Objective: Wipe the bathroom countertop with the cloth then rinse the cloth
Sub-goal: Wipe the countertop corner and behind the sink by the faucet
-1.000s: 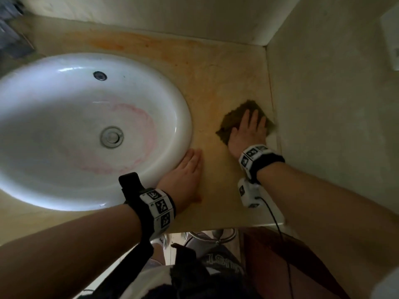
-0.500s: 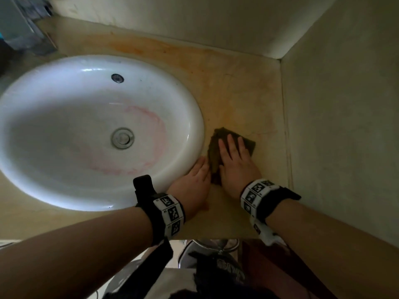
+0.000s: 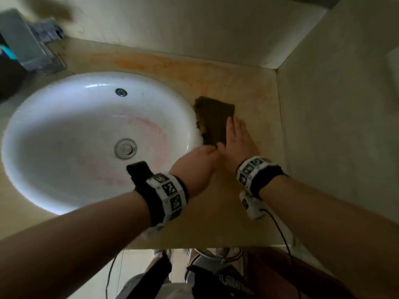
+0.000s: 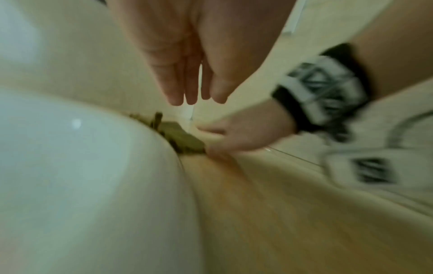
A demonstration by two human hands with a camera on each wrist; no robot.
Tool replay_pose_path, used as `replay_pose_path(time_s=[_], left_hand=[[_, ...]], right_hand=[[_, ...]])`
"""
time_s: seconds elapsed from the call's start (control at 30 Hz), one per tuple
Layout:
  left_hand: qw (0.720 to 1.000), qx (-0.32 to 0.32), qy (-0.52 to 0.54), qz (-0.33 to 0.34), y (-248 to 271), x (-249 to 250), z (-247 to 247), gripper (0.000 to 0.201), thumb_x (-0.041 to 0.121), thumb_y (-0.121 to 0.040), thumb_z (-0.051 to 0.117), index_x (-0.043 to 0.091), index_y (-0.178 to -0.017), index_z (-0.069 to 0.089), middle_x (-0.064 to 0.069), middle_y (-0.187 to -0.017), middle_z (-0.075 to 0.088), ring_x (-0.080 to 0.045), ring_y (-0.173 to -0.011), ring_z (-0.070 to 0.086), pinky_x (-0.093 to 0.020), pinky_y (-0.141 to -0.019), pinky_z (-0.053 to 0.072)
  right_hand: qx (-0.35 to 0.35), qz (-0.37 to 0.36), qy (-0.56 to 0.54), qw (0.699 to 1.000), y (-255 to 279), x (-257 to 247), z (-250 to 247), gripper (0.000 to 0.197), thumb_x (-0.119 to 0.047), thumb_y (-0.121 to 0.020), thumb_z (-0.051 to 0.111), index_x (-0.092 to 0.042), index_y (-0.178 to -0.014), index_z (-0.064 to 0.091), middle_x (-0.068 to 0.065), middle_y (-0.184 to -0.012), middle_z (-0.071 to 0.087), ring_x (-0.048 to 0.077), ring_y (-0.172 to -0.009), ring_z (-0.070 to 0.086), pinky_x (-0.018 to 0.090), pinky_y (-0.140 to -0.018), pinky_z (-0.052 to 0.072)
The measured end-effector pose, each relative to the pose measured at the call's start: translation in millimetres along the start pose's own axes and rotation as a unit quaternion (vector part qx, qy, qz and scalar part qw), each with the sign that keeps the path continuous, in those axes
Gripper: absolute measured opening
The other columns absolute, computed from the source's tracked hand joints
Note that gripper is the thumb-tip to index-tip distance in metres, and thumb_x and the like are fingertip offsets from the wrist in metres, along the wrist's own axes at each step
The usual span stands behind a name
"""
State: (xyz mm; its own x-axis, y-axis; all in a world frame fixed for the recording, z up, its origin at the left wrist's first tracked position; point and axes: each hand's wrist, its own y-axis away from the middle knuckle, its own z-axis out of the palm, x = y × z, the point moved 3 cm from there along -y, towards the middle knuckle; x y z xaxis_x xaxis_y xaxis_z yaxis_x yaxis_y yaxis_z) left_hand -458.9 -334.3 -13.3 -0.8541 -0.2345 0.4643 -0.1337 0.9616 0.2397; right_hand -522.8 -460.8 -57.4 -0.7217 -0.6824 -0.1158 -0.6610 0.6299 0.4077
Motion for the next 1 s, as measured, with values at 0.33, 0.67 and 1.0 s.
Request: replay_pose_path(time_s=[0.33,0.67,1.0], left_hand=[[0.975,-0.146,-0.149,-0.069,-125.0,-37.1,-8.1,0.092,0.045,-0.086,0.062,0.009,-0.152,0.008,-0.008,-0.160,-0.001,-0.029,-0.146,0.005,-0.044,-0.116,0.022],[0.967,-0.120,-0.136,-0.180,-161.3,-112.1,-58.7,0.097,0.051,-0.087,0.058,0.011,-0.152,-0.002,-0.006,-0.159,-0.012,-0.026,-0.147,-0.004,-0.049,-0.117,0.017],[0.962,-0.161,-0.199,-0.097,-205.3,-110.0,-68.8,0.097,0.052,-0.086,0.058,0.013,-0.152,-0.003,-0.006,-0.159,-0.011,-0.032,-0.146,-0.002,-0.050,-0.115,0.022]], right_hand=[[-0.064,0.088,-0.023,0.994,-0.3,47.0,4.8,0.120,-0.079,-0.069,0.050,-0.015,-0.151,-0.009,0.006,-0.159,-0.014,0.029,-0.147,-0.010,0.039,-0.120,0.003],[-0.123,0.049,0.023,0.991,-6.5,50.4,14.7,0.123,-0.084,-0.071,0.038,-0.014,-0.141,-0.035,0.013,-0.147,-0.042,0.035,-0.138,-0.033,0.048,-0.115,-0.012],[-0.140,0.063,0.006,0.988,-13.3,50.0,11.2,0.128,-0.082,-0.067,0.047,-0.018,-0.140,-0.037,0.010,-0.146,-0.045,0.034,-0.138,-0.034,0.049,-0.113,-0.013]])
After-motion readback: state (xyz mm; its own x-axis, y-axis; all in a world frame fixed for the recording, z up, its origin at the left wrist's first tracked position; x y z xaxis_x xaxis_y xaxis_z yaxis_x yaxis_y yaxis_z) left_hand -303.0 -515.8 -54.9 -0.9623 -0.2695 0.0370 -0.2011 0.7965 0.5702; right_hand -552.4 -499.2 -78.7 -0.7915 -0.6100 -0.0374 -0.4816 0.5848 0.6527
